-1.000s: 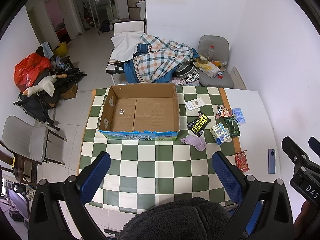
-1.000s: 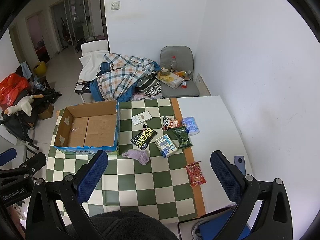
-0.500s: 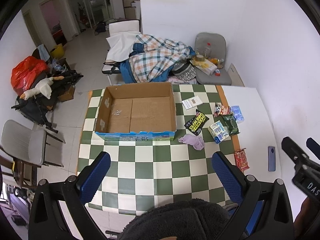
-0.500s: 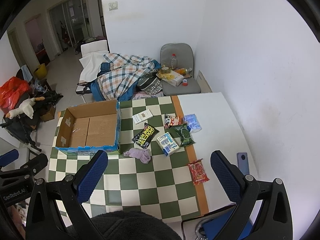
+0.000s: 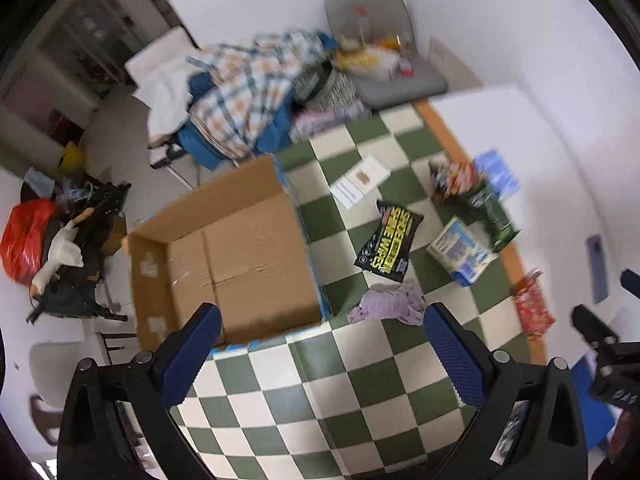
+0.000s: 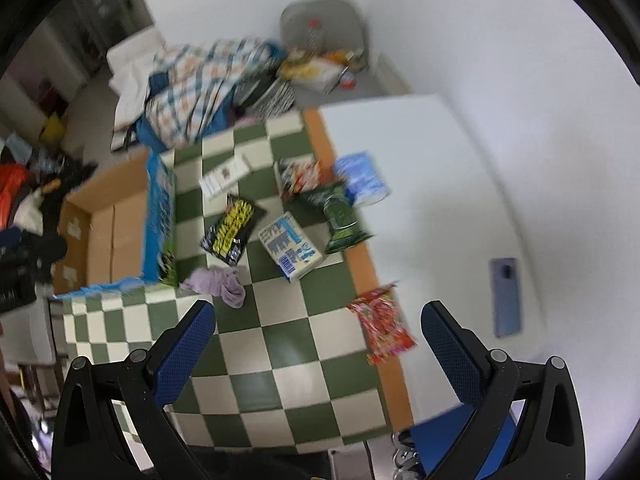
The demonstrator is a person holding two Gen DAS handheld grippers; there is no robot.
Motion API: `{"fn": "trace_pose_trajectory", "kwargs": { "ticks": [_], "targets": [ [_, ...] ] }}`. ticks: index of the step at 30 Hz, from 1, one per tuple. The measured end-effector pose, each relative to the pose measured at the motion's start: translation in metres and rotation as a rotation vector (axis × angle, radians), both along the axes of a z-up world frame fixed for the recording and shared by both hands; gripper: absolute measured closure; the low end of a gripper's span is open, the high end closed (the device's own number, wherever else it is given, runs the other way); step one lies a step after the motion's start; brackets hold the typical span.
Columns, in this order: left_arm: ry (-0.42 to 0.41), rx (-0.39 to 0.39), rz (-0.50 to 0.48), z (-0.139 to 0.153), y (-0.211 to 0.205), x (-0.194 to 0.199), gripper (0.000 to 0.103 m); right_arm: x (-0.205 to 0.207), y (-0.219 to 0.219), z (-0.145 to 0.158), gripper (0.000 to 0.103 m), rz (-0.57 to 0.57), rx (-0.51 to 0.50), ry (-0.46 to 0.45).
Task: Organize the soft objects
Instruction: 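Grasp the black shoe shine pack with left tool while right tool grasps yellow tissue pack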
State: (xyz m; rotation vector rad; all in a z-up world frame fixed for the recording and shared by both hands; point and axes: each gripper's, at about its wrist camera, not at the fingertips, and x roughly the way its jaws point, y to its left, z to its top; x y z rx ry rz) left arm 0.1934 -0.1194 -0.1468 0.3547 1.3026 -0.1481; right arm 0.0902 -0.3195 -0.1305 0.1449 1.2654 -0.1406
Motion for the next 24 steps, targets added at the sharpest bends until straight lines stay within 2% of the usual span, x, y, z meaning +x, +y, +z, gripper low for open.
{"fn": "trace_pose_trajectory", "kwargs": {
  "ticks": [2,4,7,11,15,17,19,21,24],
  "targets": [
    [0.059,0.03,-0.035,-0.033,-0.014,0.017,0.0,0.024,-0.003,-0.041,0.0,0.033,0.016,0.045],
    [0.115,0.1,-0.063,-0.072,-0.027,0.035,0.0,0.052,0.0,-0.087,0.0,0.066,0.05,0.11],
    [0.192,0.136,-0.075,-0.111,-0.035,0.052,0.0,0.092,0.005,-0.152,0.0,0.098,0.082,0.181],
    [0.264,0.175,-0.061,-0.154,-0.037,0.076,0.0,0.127,0.014,-0.216,0.0,0.119,0.101,0.259],
    [0.309,0.186,-0.064,-0.182,-0.039,0.091,0.0,0.143,0.022,-0.255,0.001,0.132,0.128,0.328],
    [0.331,0.185,-0.067,-0.191,-0.042,0.097,0.0,0.147,0.024,-0.272,0.007,0.134,0.153,0.364],
    [0.359,0.174,-0.076,-0.199,-0.047,0.1,0.0,0.148,0.026,-0.286,0.026,0.141,0.122,0.401],
    [0.396,0.148,-0.089,-0.209,-0.054,0.104,0.0,0.146,0.018,-0.292,0.027,0.1,0.137,0.412],
    [0.449,0.134,-0.101,-0.227,-0.066,0.106,0.0,0.137,-0.006,-0.295,0.027,-0.025,0.143,0.423]
  ]
}}
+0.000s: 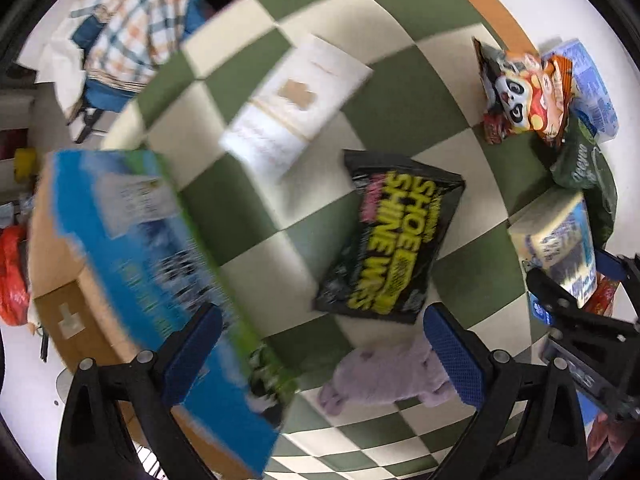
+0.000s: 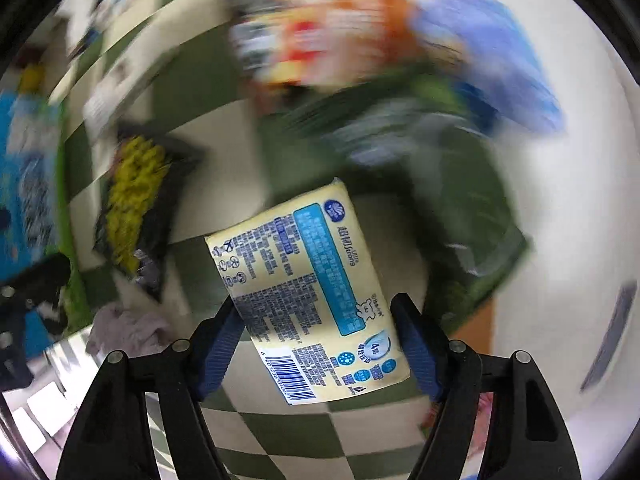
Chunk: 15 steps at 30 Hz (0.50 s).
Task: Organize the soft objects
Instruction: 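Grasp the black shoe shine pack with left tool while right tool grasps yellow tissue pack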
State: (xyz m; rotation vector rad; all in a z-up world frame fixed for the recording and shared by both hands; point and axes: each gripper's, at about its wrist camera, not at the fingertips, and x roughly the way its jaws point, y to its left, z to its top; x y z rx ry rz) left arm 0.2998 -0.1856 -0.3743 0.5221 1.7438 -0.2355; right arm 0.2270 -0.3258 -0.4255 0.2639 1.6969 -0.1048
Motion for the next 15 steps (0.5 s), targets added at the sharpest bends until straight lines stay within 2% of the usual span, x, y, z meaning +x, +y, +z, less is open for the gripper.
{"fn": "trace_pose_trajectory", "kwargs": {
  "ticks": [3,7,9,11,13,15],
  "targets": [
    [0.043,0.009,-0.006,-0.022,-0.012,0.003,0.0,-0.01,-0.013,-0.005,0.027,-0.066,0.052,-0.007],
    [0.064,0.019,-0.003,-0.041,-0.021,0.005,0.0,-0.018,-0.016,-0.015,0.026,-0.066,0.076,-0.007],
    [0.069,0.018,-0.007,-0.047,-0.024,0.005,0.005,-0.017,-0.016,-0.016,0.026,-0.065,0.068,-0.008],
    [0.081,0.02,-0.023,-0.053,-0.027,0.003,0.02,-0.012,-0.021,-0.015,0.026,-0.072,0.067,0.0],
    [0.104,0.025,-0.04,-0.061,-0.03,-0.001,0.028,-0.013,-0.019,-0.02,0.026,-0.068,0.068,0.013],
    [0.094,0.014,-0.049,-0.061,-0.03,-0.006,0.032,-0.01,-0.018,-0.02,0.026,-0.059,0.058,0.018]
  ]
}}
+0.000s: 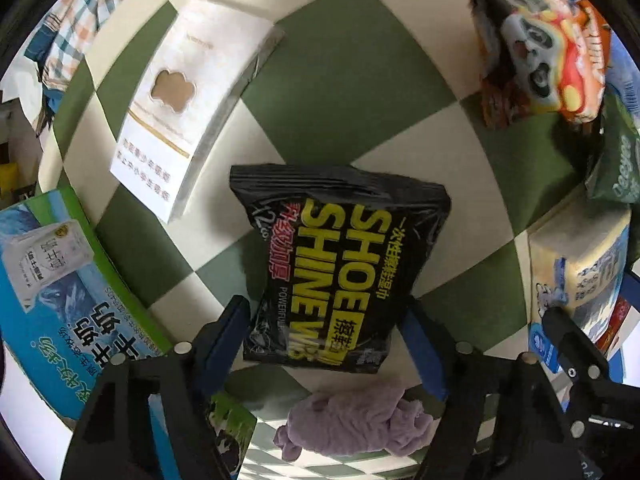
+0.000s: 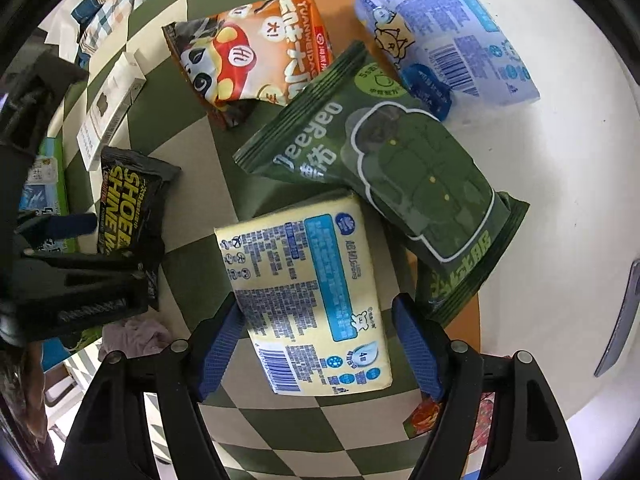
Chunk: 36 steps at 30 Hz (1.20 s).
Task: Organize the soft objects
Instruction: 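Grasp the black shoe shine pack with left tool while right tool grasps yellow tissue pack, then carry both packs over the box and open both tools to drop them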
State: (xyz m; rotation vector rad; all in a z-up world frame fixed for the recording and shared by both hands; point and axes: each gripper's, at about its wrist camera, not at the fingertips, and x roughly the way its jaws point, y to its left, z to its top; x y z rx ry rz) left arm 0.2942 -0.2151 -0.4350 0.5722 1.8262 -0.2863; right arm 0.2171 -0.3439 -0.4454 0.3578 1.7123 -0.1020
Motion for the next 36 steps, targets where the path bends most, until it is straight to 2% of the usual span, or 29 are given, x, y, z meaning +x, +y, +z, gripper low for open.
{"fn": "trace_pose_trajectory", "kwargs": {
  "ticks": [5,8,13,20,26,28,30,34,36],
  "targets": [
    [0.002,-0.027,0.025,0.005,0.005,-0.008,0.046,0.004,0.009,-0.011,0.026,0.005,-0.014,0.021],
    [-0.012,-0.027,0.018,0.014,0.008,-0.014,0.05,0.024,0.008,-0.022,0.031,-0.002,-0.012,0.031],
    [-0.038,-0.043,0.022,0.031,-0.005,-0.023,0.053,0.019,0.014,-0.034,0.034,-0.009,-0.015,0.018],
    [-0.096,-0.147,0.095,0.093,0.001,-0.04,0.053,0.001,0.011,-0.013,0.034,-0.037,0.032,-0.031],
    [-0.176,-0.291,0.21,0.176,0.039,-0.067,0.053,-0.016,0.023,0.033,0.035,-0.018,0.075,-0.114],
    [-0.223,-0.323,0.262,0.212,0.062,-0.077,0.053,-0.022,0.033,0.055,0.035,0.003,0.089,-0.153],
    [-0.262,-0.344,0.308,0.236,0.085,-0.081,0.053,-0.02,0.047,0.091,0.035,0.027,0.111,-0.193],
    [-0.325,-0.369,0.407,0.275,0.143,-0.069,0.053,-0.012,0.081,0.148,0.035,0.081,0.158,-0.268],
    [-0.336,-0.368,0.448,0.278,0.171,-0.061,0.053,-0.007,0.108,0.168,0.035,0.114,0.187,-0.297]
  ]
}}
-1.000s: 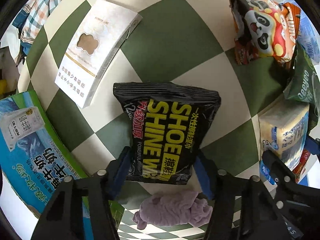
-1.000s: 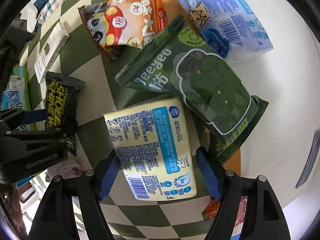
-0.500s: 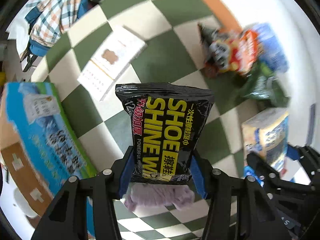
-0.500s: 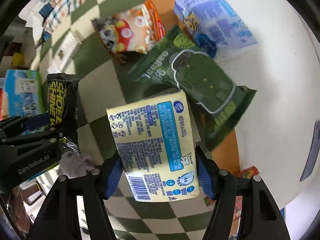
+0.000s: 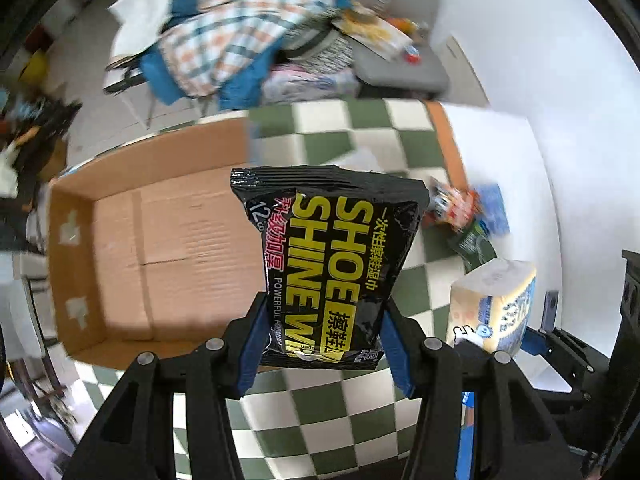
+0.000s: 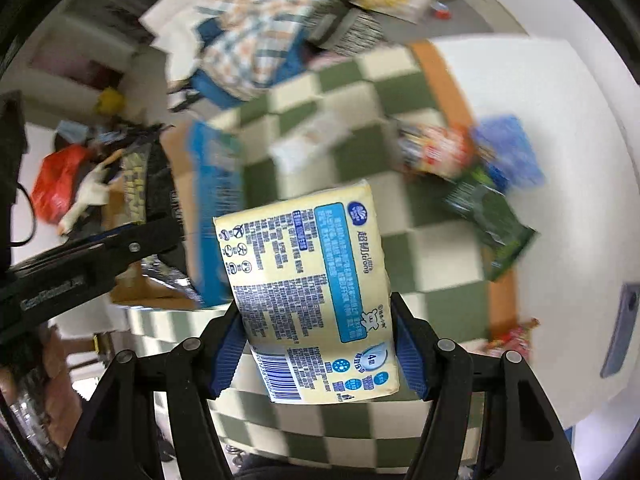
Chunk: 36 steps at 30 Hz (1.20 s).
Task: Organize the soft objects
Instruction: 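Carry both packs over the box and open both tools to drop them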
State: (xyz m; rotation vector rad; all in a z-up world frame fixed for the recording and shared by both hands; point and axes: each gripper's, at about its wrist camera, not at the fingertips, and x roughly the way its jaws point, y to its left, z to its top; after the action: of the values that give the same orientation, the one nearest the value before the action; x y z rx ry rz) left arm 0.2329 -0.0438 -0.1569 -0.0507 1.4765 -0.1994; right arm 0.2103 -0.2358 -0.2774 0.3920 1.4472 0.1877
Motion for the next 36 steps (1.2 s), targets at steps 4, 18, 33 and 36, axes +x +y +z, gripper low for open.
{"fn": "trace_pose_trajectory", "kwargs": {
  "ticks": [4,18,33,36],
  "targets": [
    [0.001,0.014,0.066,-0.005,0.059,0.01,0.053,0.012,0.059,0.034,0.035,0.067,0.023,-0.042],
    [0.153,-0.036,0.19,-0.106,0.196,0.075,0.053,0.098,0.253,-0.022,0.035,0.174,-0.027,0.011],
    [0.282,-0.065,0.159,-0.179,0.218,0.122,0.05,0.155,0.304,-0.112,0.034,0.139,-0.107,0.08],
    [0.29,-0.041,0.156,-0.181,0.218,0.123,0.049,0.16,0.307,-0.117,0.03,0.144,-0.115,0.083]
  ]
}}
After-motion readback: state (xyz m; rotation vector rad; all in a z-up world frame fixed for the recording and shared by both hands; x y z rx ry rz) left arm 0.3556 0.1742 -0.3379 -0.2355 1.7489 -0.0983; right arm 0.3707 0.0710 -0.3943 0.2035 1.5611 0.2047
